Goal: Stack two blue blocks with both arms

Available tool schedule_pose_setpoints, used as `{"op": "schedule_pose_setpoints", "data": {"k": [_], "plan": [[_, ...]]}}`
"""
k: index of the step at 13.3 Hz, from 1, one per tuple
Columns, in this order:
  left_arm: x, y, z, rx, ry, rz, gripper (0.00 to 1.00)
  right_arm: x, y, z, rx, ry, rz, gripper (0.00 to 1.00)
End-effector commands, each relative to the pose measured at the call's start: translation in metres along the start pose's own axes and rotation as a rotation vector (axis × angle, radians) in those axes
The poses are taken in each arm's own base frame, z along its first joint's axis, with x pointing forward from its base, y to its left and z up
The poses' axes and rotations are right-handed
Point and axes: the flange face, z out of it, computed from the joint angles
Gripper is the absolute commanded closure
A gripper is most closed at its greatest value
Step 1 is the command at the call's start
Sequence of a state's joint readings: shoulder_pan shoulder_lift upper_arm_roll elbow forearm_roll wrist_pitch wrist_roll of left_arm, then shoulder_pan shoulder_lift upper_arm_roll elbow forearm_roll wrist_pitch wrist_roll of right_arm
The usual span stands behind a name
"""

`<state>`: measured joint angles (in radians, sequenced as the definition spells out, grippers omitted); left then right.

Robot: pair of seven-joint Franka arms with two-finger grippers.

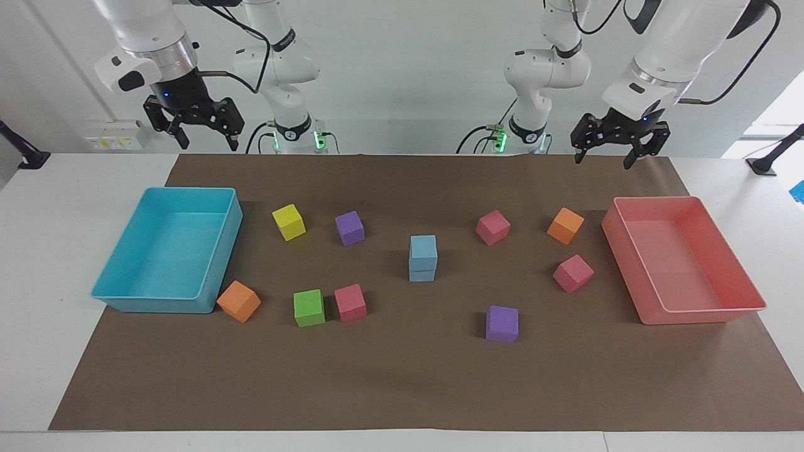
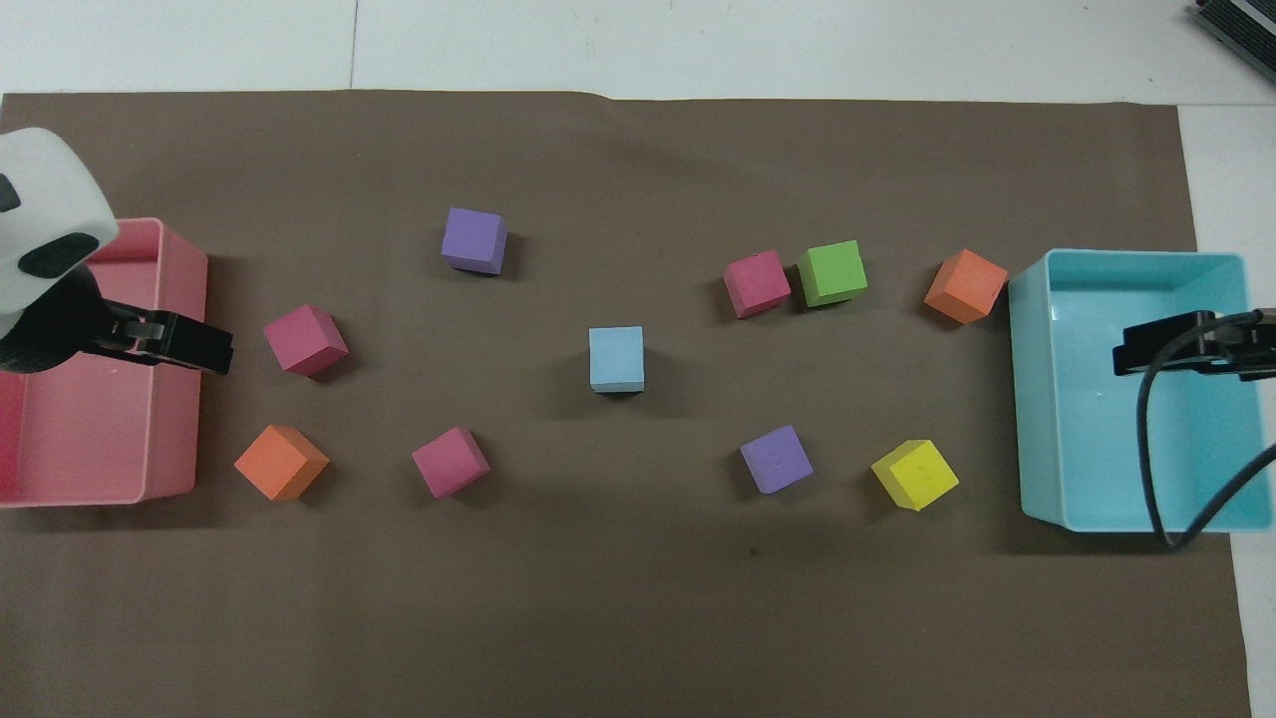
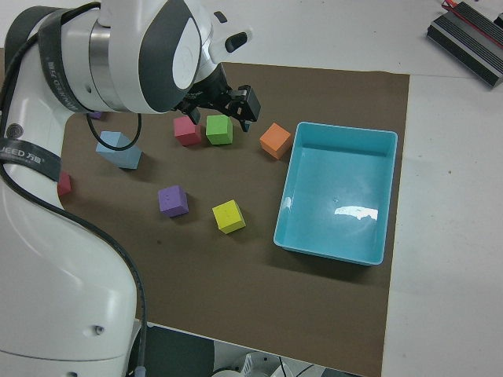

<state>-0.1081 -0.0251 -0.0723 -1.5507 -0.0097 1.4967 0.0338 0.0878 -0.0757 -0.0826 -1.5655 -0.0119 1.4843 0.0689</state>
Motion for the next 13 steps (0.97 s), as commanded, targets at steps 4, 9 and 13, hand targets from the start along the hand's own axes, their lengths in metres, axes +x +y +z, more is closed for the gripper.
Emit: {"op": "schedule_pose_setpoints", "data": {"k": [4, 9, 13], "plan": [[-0.0046, -0.0054, 0.0001, -0.006, 0.029, -0.005, 0.0, -0.0106, 0.0159, -0.0141, -0.016, -0.013, -0.032, 0.0], [-0.0005, -0.0077, -0.0012, -0.01, 0.057, -0.011, 0.0, -0.0122, 0.0147, -0.013, -0.018, -0.021, -0.055, 0.0], [-0.002, -0.0084, -0.0011, -0.01, 0.049, -0.013, 0.0, -0.0133, 0.0125, -0.0129, -0.012, -0.017, -0.053, 0.0]]}}
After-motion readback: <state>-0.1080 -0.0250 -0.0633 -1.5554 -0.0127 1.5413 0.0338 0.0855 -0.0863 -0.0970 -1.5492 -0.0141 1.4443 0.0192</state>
